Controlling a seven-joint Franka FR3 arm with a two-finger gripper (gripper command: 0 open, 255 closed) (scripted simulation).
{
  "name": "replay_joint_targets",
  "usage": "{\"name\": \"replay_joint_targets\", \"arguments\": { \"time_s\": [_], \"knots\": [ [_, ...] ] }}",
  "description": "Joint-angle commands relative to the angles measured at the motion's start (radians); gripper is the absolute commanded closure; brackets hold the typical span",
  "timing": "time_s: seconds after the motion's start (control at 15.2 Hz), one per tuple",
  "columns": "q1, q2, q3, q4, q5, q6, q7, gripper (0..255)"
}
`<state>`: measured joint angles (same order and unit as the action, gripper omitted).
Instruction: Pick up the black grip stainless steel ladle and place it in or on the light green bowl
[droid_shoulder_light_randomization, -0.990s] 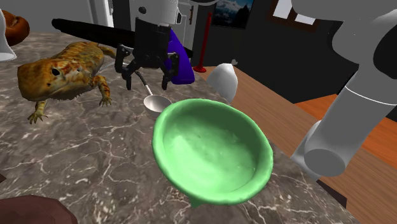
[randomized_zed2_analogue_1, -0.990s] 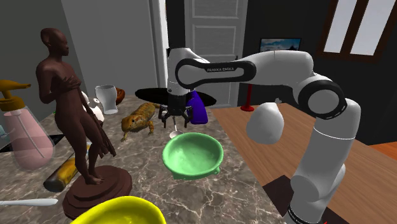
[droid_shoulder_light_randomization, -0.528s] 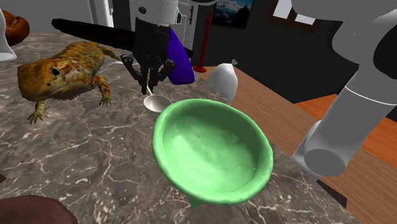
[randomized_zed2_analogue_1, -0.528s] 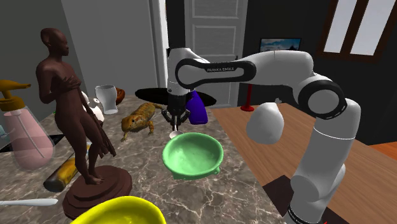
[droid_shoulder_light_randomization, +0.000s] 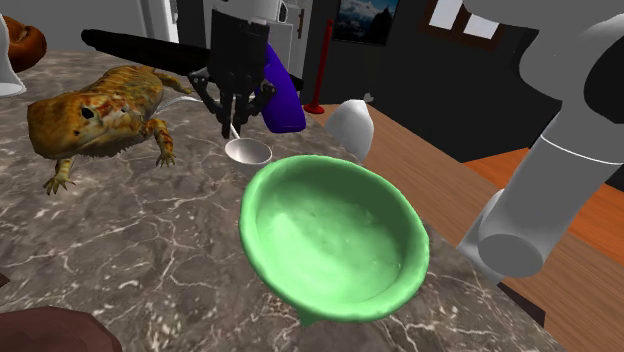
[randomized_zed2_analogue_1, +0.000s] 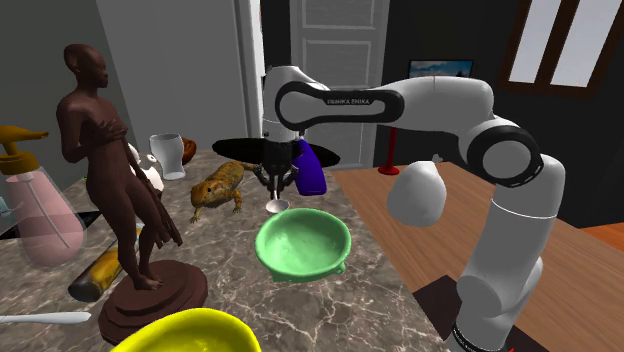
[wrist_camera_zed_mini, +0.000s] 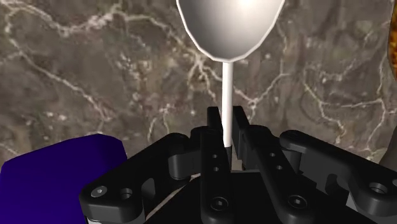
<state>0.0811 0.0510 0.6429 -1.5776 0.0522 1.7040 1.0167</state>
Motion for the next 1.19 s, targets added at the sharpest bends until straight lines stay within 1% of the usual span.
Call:
{"name": "replay_joint_targets", "arguments": {
  "time_s": [0.0,0.66,1.12],
  "knots": [
    [0.002,0.009,0.001,0.037,-0.006,-0.03,0.005,255],
    [0.027,0.073,0.013,0.243,-0.048,-0.183,0.04,255],
    [0.069,0.15,0.025,0.433,-0.102,-0.309,0.074,255]
  ]
}}
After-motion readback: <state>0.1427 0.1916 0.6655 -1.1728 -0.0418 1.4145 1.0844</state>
